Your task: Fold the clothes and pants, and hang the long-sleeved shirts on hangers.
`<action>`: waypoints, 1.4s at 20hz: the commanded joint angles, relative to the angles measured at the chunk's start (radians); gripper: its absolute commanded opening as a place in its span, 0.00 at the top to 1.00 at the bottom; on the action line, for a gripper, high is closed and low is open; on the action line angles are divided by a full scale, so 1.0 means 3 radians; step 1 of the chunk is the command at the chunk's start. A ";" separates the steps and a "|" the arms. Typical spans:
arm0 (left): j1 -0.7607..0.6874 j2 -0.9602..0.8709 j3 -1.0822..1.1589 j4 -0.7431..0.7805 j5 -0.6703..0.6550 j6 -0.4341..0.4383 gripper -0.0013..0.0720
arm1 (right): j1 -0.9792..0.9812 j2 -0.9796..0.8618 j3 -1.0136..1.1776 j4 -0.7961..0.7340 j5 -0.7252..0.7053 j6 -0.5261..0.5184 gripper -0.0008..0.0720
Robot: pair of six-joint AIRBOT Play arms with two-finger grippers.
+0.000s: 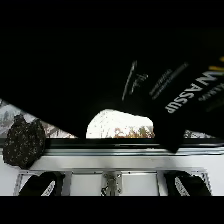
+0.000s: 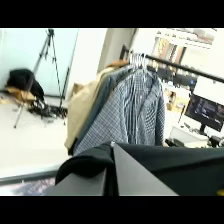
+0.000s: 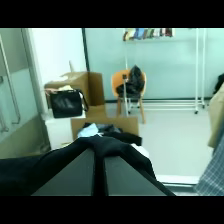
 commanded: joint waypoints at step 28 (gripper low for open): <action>0.0907 -0.2660 -0.0739 0.1394 -0.1427 -0.0323 0.04 | 0.0079 -0.2239 -0.0235 -0.0109 0.0057 -0.0008 0.06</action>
